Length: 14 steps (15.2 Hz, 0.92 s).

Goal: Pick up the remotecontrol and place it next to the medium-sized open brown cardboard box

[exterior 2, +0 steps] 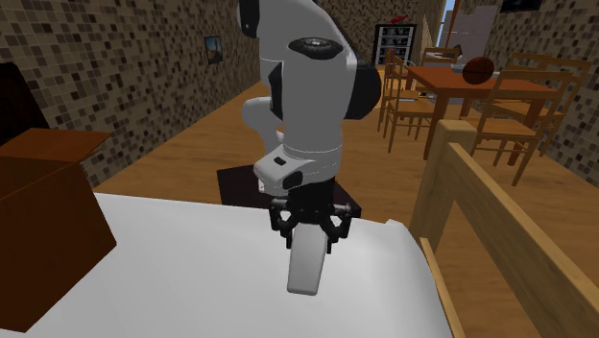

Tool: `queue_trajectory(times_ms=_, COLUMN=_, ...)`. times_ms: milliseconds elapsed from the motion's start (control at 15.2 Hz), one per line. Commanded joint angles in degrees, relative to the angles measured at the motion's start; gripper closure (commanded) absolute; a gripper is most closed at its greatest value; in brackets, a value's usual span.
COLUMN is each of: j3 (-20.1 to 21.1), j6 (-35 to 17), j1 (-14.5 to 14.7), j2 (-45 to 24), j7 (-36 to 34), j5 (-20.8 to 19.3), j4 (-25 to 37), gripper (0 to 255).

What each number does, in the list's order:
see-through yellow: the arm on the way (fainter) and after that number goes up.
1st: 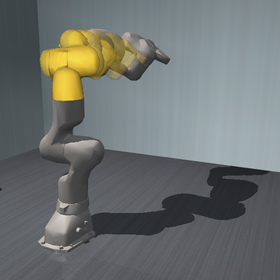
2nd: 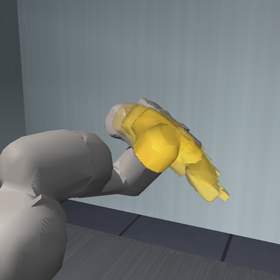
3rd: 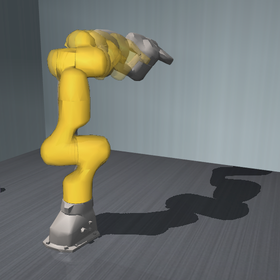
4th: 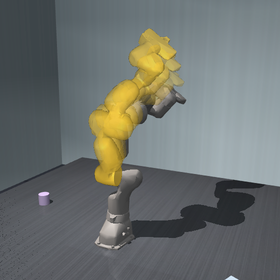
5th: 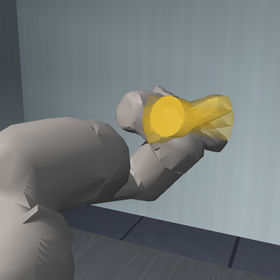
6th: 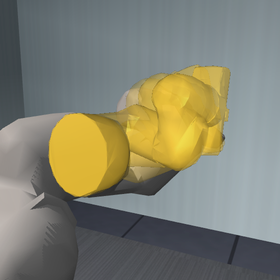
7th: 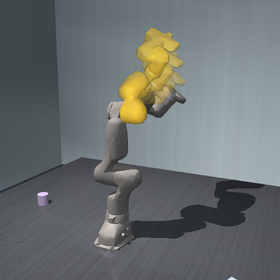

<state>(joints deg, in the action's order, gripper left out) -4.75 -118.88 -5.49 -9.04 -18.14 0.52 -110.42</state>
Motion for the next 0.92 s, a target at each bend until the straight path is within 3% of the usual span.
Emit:
queue_trajectory(times_ms=0, j3=-0.03, j6=1.31, j1=-0.02, j2=0.53, j7=0.02, j5=-0.05, j4=0.77, gripper=255)
queue_trajectory(times_ms=858, j3=-0.06, j6=10.77, j1=0.02, j2=2.94, j7=-0.11, j5=-0.29, j4=7.84, gripper=255)
